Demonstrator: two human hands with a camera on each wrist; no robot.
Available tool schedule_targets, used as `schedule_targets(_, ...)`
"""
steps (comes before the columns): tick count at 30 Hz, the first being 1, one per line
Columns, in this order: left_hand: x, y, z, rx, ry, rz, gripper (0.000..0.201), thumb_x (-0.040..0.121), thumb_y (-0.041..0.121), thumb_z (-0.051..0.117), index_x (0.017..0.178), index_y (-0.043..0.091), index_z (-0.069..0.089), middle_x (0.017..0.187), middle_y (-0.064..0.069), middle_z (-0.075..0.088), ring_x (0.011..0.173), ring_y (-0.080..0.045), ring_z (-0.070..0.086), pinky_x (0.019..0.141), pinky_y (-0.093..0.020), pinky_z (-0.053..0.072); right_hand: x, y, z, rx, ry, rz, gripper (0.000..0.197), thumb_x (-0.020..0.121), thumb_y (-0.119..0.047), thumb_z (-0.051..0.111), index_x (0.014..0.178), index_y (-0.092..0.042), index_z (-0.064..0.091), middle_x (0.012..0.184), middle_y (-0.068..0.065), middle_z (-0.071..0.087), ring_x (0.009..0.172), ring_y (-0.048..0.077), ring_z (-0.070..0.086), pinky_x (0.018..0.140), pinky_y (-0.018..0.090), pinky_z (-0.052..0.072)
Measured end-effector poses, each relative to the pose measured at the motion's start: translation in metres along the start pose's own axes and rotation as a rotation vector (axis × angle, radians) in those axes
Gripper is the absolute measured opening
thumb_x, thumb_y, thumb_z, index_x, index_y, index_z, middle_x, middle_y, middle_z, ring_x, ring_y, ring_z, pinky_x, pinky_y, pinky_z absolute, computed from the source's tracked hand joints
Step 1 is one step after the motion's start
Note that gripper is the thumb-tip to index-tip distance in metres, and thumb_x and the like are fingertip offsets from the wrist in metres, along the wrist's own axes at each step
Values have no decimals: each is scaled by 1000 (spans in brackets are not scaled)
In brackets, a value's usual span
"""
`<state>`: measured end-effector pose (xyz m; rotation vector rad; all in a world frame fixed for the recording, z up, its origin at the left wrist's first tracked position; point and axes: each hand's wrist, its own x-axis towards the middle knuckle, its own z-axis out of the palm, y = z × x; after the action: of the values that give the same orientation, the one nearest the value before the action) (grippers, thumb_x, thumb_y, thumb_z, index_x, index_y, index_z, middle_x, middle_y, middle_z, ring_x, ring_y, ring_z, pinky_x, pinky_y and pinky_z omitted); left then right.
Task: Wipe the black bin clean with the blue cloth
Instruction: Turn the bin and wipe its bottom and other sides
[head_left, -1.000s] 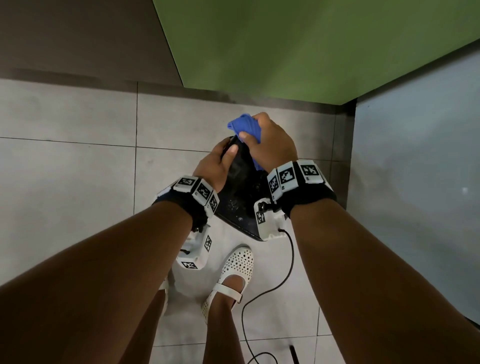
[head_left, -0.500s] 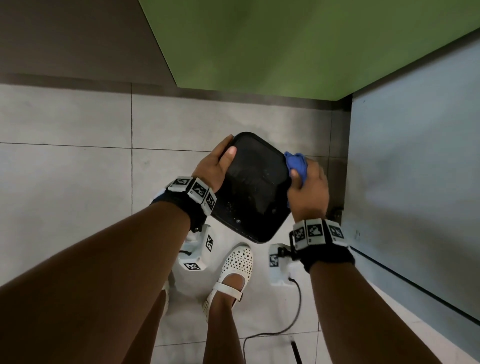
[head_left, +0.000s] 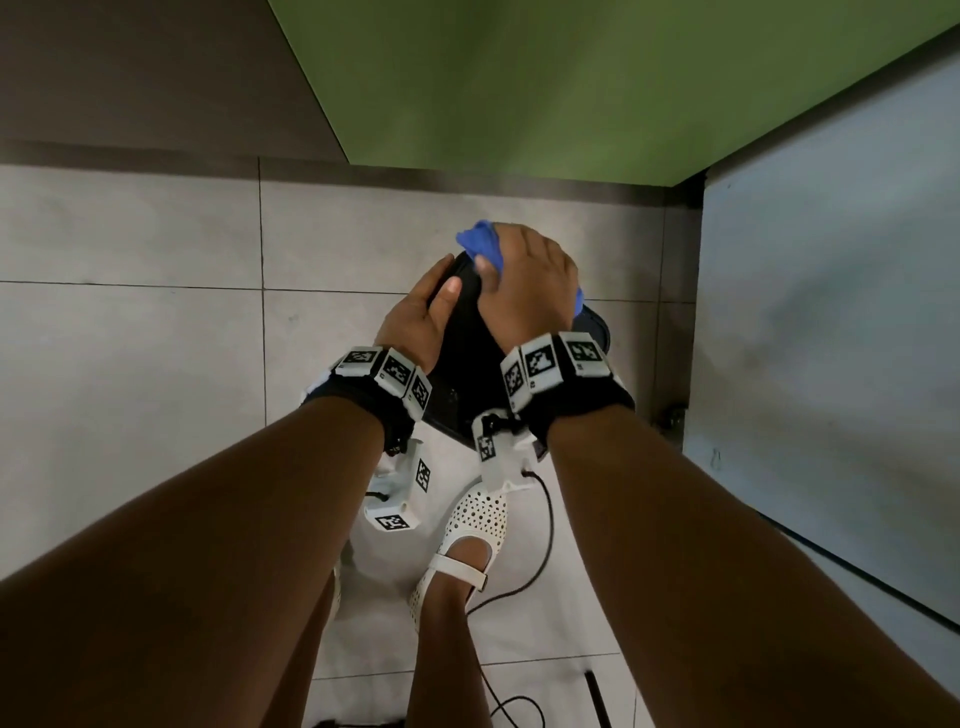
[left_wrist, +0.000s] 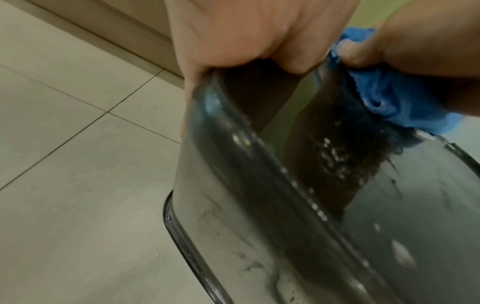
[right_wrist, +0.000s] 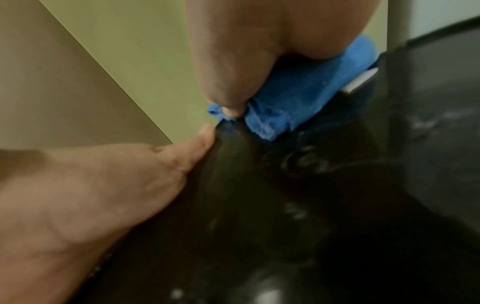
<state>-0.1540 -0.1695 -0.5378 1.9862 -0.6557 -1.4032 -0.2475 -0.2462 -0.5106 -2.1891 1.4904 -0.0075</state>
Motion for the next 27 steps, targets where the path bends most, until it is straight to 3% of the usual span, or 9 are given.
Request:
schedule_targets(3,-3,1,1,-20,36,-17,46,98,36,37,143,24,36,144,-3,46,134,-18,41,105,-17,27,-8,18,-8,-39,-4,-38,41,91,-33,47,129,-17,47,129,5,55,121,26,48,107,40,31)
schedule_targets(6,-5,3,1,-23,46,-26,46,98,38,36,143,27,34,146,0,44,136,-18,39,103,-15,25,-35,47,-16,-69,18,118,44,93,-38,41,132,-16,43,131,9,51,121,28,45,105,42,33)
schedule_targets(8,-6,2,1,-18,54,-15,46,98,40,35,142,29,36,145,1,44,135,-18,39,104,-17,25,-55,62,-19,61,76,255,49,93,-40,40,132,-11,42,129,16,50,117,32,47,99,40,38)
schedule_targets(12,-5,1,1,-27,53,5,45,98,38,36,142,27,37,145,1,45,135,-17,40,105,-17,26,-57,62,-14,103,89,375,43,94,-28,46,133,-9,42,132,17,47,120,33,45,100,42,41)
schedule_targets(15,-5,4,0,-22,40,5,45,99,36,36,142,25,37,145,-1,44,135,-17,39,106,-17,26,-45,43,-10,-11,130,299,43,92,-29,48,133,-18,45,139,12,45,129,33,39,108,47,31)
schedule_targets(19,-7,7,-1,-45,35,16,44,99,30,37,142,19,36,145,-2,45,134,-15,40,101,-10,25,-21,0,-1,-22,23,94,45,94,-33,44,138,-26,39,148,5,36,138,27,27,115,44,17)
schedule_targets(23,-8,10,-2,-64,55,22,44,100,27,36,142,16,37,145,-3,44,135,-14,39,94,-2,23,-12,-8,-1,-36,-43,39,47,95,-33,42,141,-26,33,150,6,31,140,27,22,116,45,15)
schedule_targets(25,-9,10,-1,-83,66,-2,44,100,30,36,142,18,37,145,-3,45,135,-16,39,100,-9,25,-24,7,-5,-63,5,151,49,95,-34,42,142,-25,30,151,9,27,141,29,20,116,47,16)
schedule_targets(27,-10,11,0,-75,74,-28,44,99,33,35,142,22,37,145,-2,44,135,-16,39,101,-12,25,-45,23,-7,-23,67,386,52,95,-36,41,144,-25,26,154,13,20,142,31,15,116,47,14)
